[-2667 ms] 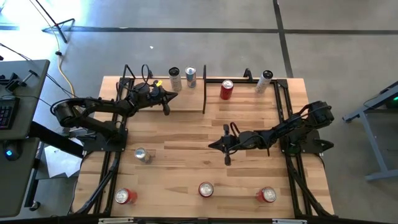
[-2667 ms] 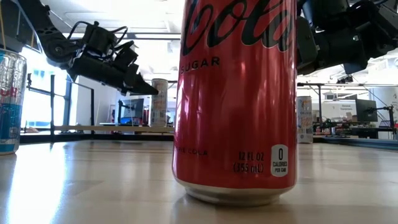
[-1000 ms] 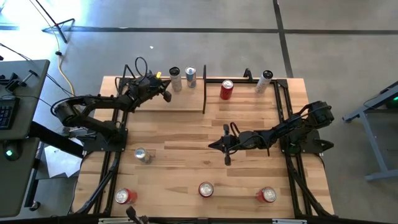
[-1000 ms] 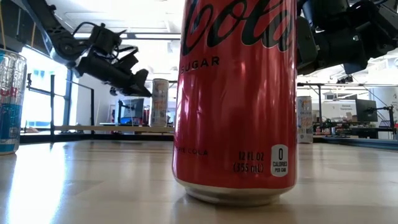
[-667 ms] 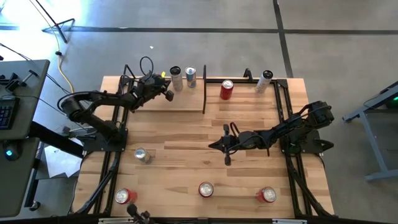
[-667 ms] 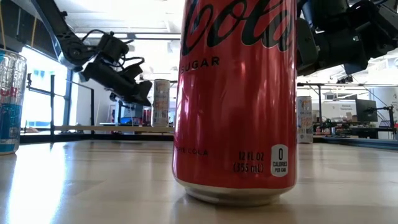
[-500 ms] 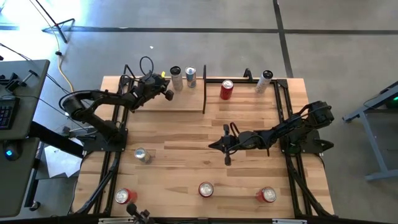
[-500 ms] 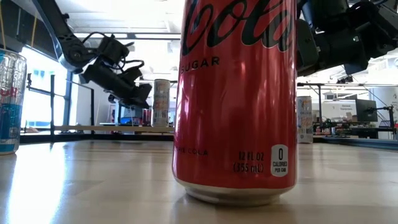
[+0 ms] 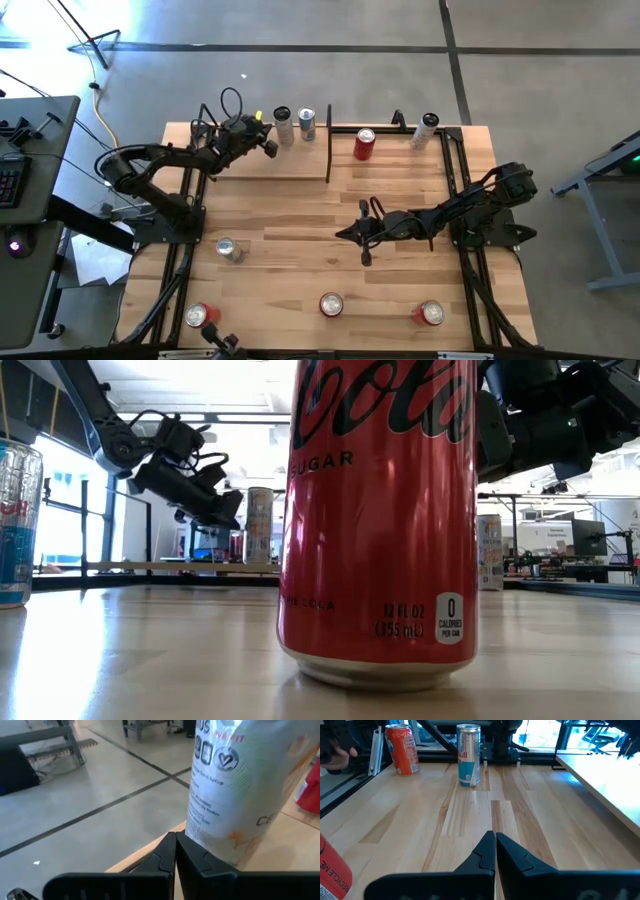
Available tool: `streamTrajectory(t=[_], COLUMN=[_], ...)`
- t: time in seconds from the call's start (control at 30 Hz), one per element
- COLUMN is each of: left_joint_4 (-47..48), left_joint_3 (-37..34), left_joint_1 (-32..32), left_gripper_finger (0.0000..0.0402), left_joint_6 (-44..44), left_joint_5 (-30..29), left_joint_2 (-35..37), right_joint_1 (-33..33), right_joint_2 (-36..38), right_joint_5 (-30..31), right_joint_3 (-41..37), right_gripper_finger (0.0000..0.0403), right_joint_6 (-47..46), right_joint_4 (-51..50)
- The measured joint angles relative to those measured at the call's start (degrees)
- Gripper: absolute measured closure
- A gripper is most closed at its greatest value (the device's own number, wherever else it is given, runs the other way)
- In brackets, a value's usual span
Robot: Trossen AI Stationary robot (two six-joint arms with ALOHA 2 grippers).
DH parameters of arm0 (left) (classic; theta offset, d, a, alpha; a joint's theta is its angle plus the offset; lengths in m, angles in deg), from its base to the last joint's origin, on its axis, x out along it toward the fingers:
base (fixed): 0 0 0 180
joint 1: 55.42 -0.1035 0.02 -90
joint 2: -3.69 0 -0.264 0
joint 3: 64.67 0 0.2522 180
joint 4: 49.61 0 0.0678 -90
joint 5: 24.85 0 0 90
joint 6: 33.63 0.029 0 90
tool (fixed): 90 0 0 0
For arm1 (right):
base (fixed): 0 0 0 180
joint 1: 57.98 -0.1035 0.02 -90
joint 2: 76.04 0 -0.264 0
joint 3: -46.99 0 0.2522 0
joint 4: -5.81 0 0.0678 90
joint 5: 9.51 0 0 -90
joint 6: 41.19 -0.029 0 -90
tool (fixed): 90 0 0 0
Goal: Place canned beverage on shelf
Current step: Put the bottom white-yellow soda can on the shelf
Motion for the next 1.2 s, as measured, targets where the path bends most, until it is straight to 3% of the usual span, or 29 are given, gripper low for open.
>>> streamTrajectory(t=[0.2,0.37,0.47,0.67,0.83,1.2], left_joint_4=[7.41,14.1,15.15,8.84,0.77,-1.72], left_joint_3=[0.04,0.07,0.07,0.06,0.07,0.04], left_joint_1=[-2.06,-1.19,0.39,3.1,3.26,0.89], left_gripper_finger=[0.0401,0.0401,0.0401,0.0401,0.0401,0.0401], left_joint_6=[0.09,2.0,0.85,-2.78,-6.35,-6.51], left_joint_5=[7.39,18.04,20.06,20.51,14.29,10.92], left_joint_2=[4.27,6.39,5.71,1.27,-2.81,-4.41], right_joint_1=[0.0,0.0,0.0,0.0,0.0,-0.01], right_joint_2=[0.01,-0.01,0.01,-0.01,0.01,0.0], right_joint_5=[0.0,0.0,0.0,0.0,0.0,0.0], right_joint_3=[0.0,0.0,0.0,0.0,0.0,0.0], right_gripper_finger=[0.0403,0.0403,0.0403,0.0403,0.0403,0.0403], right_joint_6=[-0.01,-0.01,-0.01,-0.01,-0.03,-0.03], right_joint_4=[-0.15,-0.17,-0.17,-0.17,-0.19,-0.23])
